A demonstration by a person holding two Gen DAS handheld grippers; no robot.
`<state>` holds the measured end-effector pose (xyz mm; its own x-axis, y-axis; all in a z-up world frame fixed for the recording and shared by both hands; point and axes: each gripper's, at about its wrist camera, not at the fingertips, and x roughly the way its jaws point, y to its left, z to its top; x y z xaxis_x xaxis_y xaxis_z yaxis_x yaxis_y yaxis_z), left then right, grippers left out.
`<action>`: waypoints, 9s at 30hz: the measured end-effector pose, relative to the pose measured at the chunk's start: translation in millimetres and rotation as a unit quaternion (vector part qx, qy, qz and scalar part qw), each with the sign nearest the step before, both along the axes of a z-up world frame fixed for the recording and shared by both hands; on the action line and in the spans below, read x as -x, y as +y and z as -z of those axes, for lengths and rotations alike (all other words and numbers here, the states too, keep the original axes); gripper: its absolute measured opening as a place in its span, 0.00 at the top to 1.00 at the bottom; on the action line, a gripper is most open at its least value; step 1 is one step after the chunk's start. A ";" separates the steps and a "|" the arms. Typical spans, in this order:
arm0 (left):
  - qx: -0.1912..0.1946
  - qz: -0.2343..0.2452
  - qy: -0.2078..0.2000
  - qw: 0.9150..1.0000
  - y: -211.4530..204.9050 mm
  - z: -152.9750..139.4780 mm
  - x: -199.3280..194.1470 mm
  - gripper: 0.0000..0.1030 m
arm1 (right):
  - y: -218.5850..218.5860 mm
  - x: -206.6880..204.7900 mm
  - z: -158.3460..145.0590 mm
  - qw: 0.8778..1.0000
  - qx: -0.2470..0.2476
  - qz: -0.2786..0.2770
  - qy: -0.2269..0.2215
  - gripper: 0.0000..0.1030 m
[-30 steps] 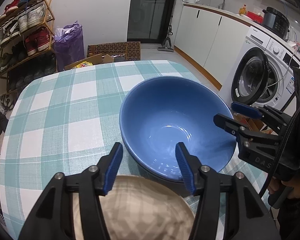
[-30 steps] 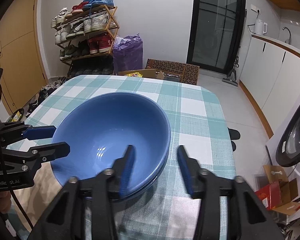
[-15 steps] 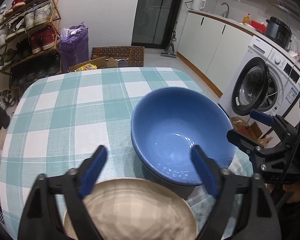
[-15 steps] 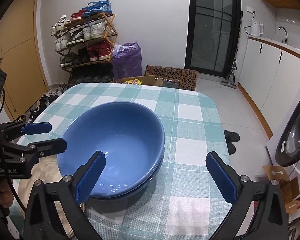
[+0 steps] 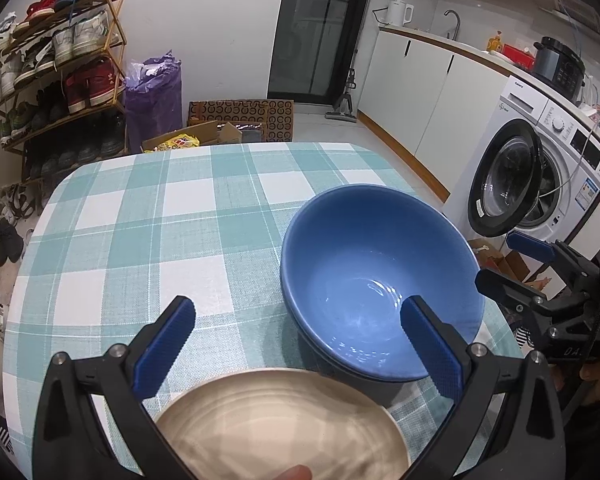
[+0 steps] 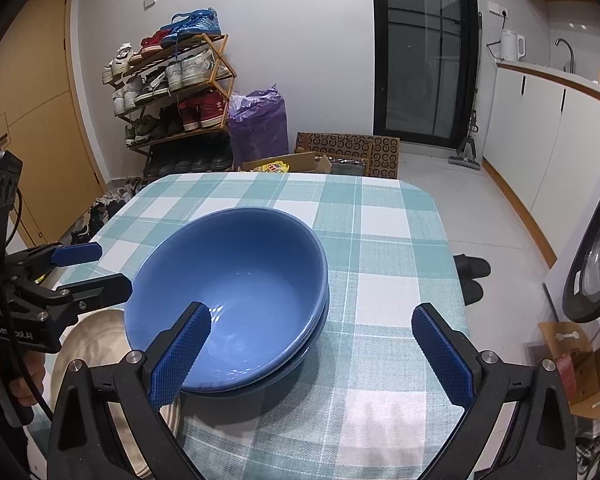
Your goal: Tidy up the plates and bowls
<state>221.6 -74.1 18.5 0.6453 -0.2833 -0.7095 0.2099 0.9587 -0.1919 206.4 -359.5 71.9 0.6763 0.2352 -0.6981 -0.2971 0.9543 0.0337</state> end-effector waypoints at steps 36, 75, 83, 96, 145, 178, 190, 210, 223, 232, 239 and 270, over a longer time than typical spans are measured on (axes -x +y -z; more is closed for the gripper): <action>0.074 -0.012 0.067 0.995 8.0 33.2 -33.7 0.01 | -14.1 -33.7 46.9 0.988 -0.124 0.009 0.091 0.01; 0.103 0.019 0.080 0.991 -6.3 33.6 -29.1 0.53 | -15.5 -29.7 48.0 0.981 -0.165 0.007 0.102 0.53; 0.099 0.017 0.080 0.992 -5.9 33.0 -27.7 0.55 | -17.2 -29.6 48.7 0.981 -0.164 0.013 0.101 0.57; 0.096 0.020 0.076 0.992 -9.5 30.5 -24.7 0.55 | -20.8 -25.1 45.4 0.982 -0.163 0.016 0.098 0.58; 0.087 0.025 0.021 0.996 -1.3 -29.1 38.4 0.55 | -15.5 40.1 -17.3 0.985 -0.168 0.008 0.048 0.58; 0.075 -0.012 0.002 0.997 46.4 -35.8 88.8 0.55 | 38.0 84.1 -26.8 0.985 -0.166 -0.031 0.045 0.58; 0.072 -0.036 0.003 0.997 70.1 -23.8 102.6 0.55 | 65.2 86.2 -13.0 0.983 -0.165 -0.053 0.058 0.58; 0.074 -0.057 0.013 0.995 91.9 0.4 105.8 0.55 | 93.1 80.1 17.2 0.981 -0.157 -0.070 0.084 0.58; 0.072 -0.063 0.018 0.995 97.0 11.9 102.5 0.55 | 100.5 73.6 31.7 0.981 -0.152 -0.074 0.096 0.58; 0.071 -0.061 0.015 0.996 97.7 14.7 99.0 0.55 | 100.8 70.0 34.7 0.981 -0.153 -0.073 0.091 0.58; 0.069 -0.060 0.014 0.996 96.6 16.0 97.0 0.55 | 99.2 69.6 34.8 0.982 -0.152 -0.072 0.089 0.58; 0.033 -0.077 -0.019 0.996 106.9 7.5 112.9 0.22 | 92.5 77.7 25.9 0.984 -0.137 -0.092 0.071 0.33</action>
